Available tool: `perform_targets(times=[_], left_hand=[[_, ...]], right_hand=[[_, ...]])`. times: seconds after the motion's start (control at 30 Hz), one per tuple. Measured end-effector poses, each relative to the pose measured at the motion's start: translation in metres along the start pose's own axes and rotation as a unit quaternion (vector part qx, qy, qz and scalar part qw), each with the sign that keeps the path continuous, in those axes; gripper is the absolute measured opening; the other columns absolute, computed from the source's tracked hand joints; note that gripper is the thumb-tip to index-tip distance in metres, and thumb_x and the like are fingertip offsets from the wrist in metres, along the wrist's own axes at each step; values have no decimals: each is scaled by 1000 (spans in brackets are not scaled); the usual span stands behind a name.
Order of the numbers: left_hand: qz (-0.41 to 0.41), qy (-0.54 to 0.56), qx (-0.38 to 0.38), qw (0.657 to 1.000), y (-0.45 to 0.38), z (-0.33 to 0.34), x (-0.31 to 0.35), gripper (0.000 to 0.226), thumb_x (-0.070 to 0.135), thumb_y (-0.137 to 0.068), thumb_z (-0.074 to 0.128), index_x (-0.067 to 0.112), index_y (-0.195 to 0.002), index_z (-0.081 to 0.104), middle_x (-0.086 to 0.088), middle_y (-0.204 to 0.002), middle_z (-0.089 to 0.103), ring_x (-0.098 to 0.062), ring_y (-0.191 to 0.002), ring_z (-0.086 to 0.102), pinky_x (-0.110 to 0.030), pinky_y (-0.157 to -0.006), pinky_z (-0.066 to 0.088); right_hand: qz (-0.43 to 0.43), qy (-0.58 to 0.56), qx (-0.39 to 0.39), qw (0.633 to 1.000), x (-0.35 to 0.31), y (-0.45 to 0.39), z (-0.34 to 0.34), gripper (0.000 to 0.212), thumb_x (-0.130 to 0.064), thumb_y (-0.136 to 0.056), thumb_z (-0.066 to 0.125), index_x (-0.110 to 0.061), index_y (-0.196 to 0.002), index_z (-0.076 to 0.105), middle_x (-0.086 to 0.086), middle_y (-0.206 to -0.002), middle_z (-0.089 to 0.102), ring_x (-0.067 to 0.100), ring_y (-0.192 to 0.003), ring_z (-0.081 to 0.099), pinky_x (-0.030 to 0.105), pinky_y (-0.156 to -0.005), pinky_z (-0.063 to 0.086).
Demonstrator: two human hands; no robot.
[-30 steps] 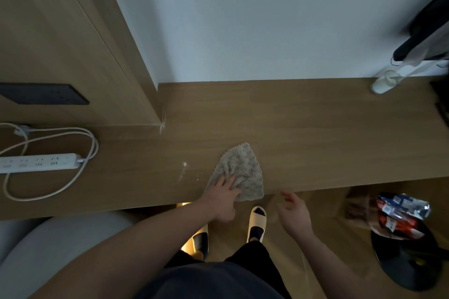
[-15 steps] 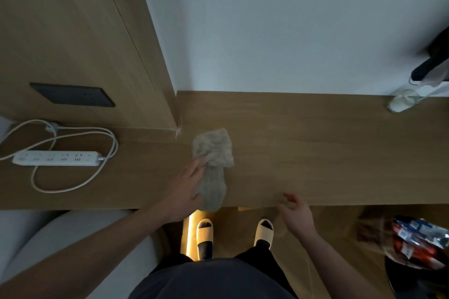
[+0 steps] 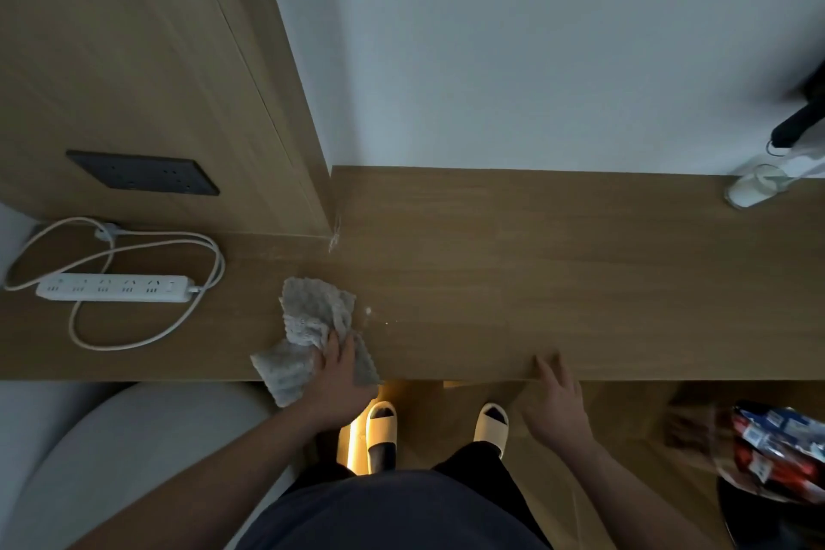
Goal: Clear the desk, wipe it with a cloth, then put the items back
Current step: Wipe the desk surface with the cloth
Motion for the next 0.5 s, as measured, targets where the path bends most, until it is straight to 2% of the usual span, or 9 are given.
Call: perform_targets(times=[0.1, 0.3, 0.4, 0.5], left_hand=[[-26, 30, -35, 999, -7, 17, 36, 118, 60, -87, 60, 20, -160, -24, -3, -165, -34, -42, -149, -32, -58, -125, 4], [-55, 133, -79, 986, -28, 39, 122, 111, 56, -91, 58, 23, -160, -22, 1, -166, -32, -37, -151, -31, -64, -123, 5], [-54, 96, -94, 989, -44, 52, 166, 109, 59, -89, 54, 21, -161, -19, 0, -168, -28, -38, -152, -29, -60, -124, 3], [-11, 34, -139, 990, -57, 74, 223, 110, 61, -87, 53, 19, -162, -16, -2, -169, -25, -39, -152, -28, -57, -125, 4]], right_hand=[[6, -7, -4, 1000, 9, 3, -5, 88, -32, -91, 71, -17, -163, 22, 16, -171, 3, 34, -158, 6, 44, -128, 16], [-7, -29, 3, 1000, 41, -4, -22, 84, -31, -92, 70, -18, -162, 26, 15, -171, 7, 34, -157, 12, 42, -126, 22], [-5, -61, -20, 998, 65, -12, -34, 89, -35, -90, 73, -24, -163, 24, 6, -172, 3, 29, -156, 21, 40, -122, 32], [-17, -88, -35, 995, 88, -17, -50, 89, -32, -88, 75, -24, -162, 27, 2, -172, 6, 20, -155, 27, 29, -118, 33]])
Point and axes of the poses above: each hand's wrist, its own y-axis away from the middle knuckle, its own z-axis out of the palm, x = y × z, the point moved 6 cm from there along -y, towards the middle knuckle
